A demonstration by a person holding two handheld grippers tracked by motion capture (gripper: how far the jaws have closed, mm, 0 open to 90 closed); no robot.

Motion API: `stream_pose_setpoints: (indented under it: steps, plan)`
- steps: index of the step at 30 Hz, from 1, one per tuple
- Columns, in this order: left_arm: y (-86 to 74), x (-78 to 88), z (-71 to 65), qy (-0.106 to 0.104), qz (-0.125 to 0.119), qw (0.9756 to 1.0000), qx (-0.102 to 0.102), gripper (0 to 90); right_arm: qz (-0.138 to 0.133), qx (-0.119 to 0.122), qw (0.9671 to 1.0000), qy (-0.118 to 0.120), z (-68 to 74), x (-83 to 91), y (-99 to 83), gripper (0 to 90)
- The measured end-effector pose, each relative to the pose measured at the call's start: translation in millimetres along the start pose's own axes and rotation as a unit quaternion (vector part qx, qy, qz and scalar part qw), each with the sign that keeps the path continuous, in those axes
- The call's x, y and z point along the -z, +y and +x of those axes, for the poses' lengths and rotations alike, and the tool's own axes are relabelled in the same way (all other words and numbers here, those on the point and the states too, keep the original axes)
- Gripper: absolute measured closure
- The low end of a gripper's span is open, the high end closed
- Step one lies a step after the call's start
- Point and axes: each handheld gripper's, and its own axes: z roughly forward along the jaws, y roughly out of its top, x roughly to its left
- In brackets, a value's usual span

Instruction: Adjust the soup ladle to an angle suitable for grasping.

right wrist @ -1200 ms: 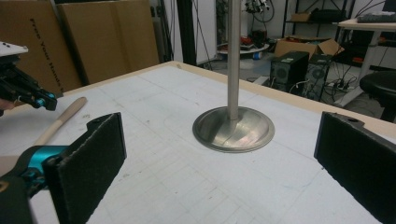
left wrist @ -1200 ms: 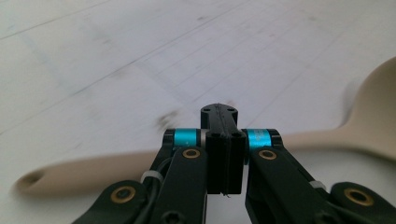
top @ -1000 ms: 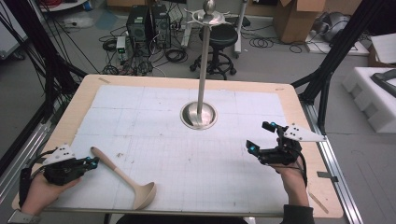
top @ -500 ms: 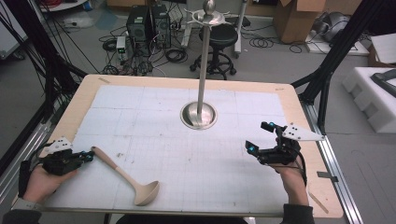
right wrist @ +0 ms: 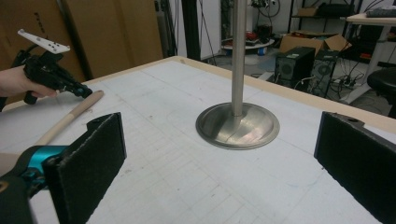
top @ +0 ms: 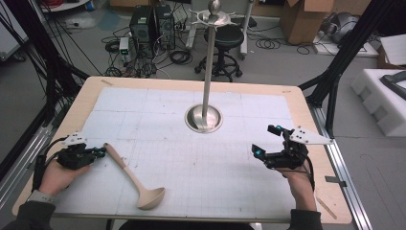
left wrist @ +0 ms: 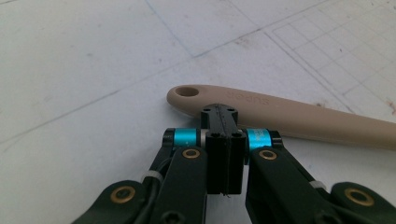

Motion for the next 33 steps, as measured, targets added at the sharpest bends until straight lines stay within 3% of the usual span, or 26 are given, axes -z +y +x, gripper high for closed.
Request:
stream_pose_setpoints:
  steps: [14, 18, 24, 27, 33]
  plan:
    - [14.1, -27.6, -16.0, -0.024, -0.016, 0.9994, 0.018, 89.8, -0.001, 0.000, 1.0000, 0.000, -0.4, -0.3, 0.0, 1.2]
    - [21.8, -36.0, -22.8, -0.028, -0.009, 0.9996, 0.005, 89.7, -0.002, -0.001, 1.0000, -0.001, -0.9, 0.2, 0.2, 1.2]
    - [27.6, -44.8, -27.2, -0.033, -0.010, 0.9994, 0.004, 89.8, -0.005, -0.002, 1.0000, 0.000, -1.1, 1.4, 0.4, 1.2]
    - [34.9, -47.9, -32.2, -0.033, 0.002, 0.9994, -0.012, 89.8, -0.004, -0.003, 1.0000, -0.001, -1.3, 1.3, 0.3, 1.2]
    - [43.8, -56.3, -39.3, -0.033, 0.007, 0.9991, -0.026, 89.8, -0.008, 0.000, 1.0000, -0.001, -1.7, 2.1, 0.8, 1.2]
